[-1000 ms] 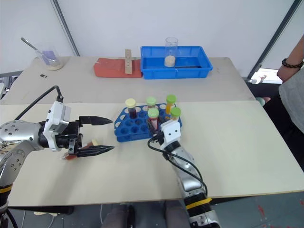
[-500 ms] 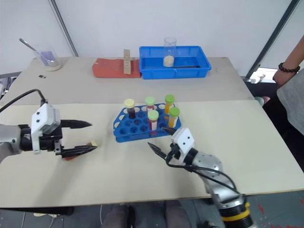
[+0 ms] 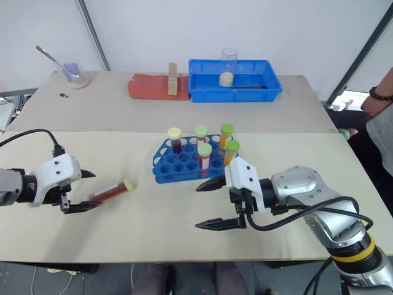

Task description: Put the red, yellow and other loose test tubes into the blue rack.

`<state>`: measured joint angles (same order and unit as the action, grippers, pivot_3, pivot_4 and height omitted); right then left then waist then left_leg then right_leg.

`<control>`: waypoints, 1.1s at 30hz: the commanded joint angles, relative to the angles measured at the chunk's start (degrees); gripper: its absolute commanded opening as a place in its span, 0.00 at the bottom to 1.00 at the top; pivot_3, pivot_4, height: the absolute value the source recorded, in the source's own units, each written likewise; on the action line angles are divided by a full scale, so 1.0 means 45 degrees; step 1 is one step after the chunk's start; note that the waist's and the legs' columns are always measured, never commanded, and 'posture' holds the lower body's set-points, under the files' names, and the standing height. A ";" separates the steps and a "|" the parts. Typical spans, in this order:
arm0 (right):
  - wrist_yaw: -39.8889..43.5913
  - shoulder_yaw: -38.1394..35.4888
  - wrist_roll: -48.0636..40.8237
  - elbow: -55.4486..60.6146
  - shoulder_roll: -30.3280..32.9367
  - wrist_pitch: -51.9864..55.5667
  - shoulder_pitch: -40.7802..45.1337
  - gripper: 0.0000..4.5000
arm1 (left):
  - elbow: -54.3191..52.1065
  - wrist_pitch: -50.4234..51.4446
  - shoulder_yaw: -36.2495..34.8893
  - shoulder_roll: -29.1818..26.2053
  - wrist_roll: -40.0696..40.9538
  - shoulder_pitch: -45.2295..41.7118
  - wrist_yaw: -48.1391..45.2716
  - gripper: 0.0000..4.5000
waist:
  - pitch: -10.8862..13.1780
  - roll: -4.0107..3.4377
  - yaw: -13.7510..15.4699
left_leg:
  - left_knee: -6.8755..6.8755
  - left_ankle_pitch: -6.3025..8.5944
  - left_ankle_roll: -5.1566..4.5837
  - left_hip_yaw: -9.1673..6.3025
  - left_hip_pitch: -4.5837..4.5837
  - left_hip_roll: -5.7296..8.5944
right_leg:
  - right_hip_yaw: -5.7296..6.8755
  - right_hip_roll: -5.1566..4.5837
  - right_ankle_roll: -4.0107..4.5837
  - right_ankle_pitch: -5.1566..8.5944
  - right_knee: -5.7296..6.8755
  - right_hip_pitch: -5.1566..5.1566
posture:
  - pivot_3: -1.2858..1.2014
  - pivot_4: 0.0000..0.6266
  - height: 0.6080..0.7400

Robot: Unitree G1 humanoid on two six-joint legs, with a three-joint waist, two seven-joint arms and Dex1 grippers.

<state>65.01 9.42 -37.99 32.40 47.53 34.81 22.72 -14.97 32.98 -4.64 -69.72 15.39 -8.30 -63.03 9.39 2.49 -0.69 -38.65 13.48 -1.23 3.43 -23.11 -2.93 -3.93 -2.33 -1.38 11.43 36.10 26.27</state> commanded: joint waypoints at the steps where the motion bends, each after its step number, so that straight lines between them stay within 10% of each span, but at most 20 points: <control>1: -0.0204 -0.0485 -0.0626 0.0569 0.0012 0.0453 0.0299 0.94 | 0.0537 0.0262 0.1156 0.0157 -0.0577 -0.1174 -0.0175 1.00 | 0.0000 0.0000 0.0000 | -0.0003 0.0000 0.0000 0.0001 -0.0005 0.0003 | -0.0001 -0.0001 -0.0003 0.0000 0.0001 0.0000 | 0.52 0.24 1.00; 17: -0.1226 -0.1546 -0.0914 0.1235 0.0153 0.0621 -0.0373 0.94 | 0.3469 0.0480 0.5508 0.1961 -0.3425 -0.5288 -0.1534 1.00 | -0.0004 0.0010 -0.0011 | -0.0051 -0.0002 -0.0003 -0.0017 -0.0018 0.0016 | -0.0013 0.0010 -0.0056 -0.0028 0.0016 -0.0013 | 0.52 0.24 1.00; 26: -0.0867 -0.1681 -0.0444 0.1082 0.0537 0.0187 -0.0781 0.95 | 0.3783 -0.0339 0.5584 0.1944 -0.4034 -0.5083 -0.1745 0.21 | -0.0006 0.0007 0.0003 | -0.0081 -0.0011 -0.0012 -0.0026 0.0015 0.0018 | -0.0016 0.0010 -0.0040 -0.0044 0.0039 -0.0045 | 0.52 0.24 1.00; 33: -0.0560 -0.1933 -0.0324 0.0971 0.0993 0.0187 -0.0926 0.95 | 0.3283 -0.0057 0.3031 0.1598 -0.1734 -0.5309 -0.2737 0.20 | -0.0003 0.0013 -0.0023 | -0.0079 -0.0019 -0.0026 -0.0032 0.0002 0.0006 | -0.0012 0.0025 -0.0016 -0.0037 0.0074 -0.0013 | 0.52 0.24 1.00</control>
<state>61.98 3.18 -39.38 36.03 51.11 36.84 18.74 0.94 31.28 14.76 -61.11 3.78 -30.60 -74.03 9.38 2.55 -0.80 -39.00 13.39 -1.35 3.28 -23.15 -2.90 -3.98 -2.22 -1.46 11.27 36.42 26.23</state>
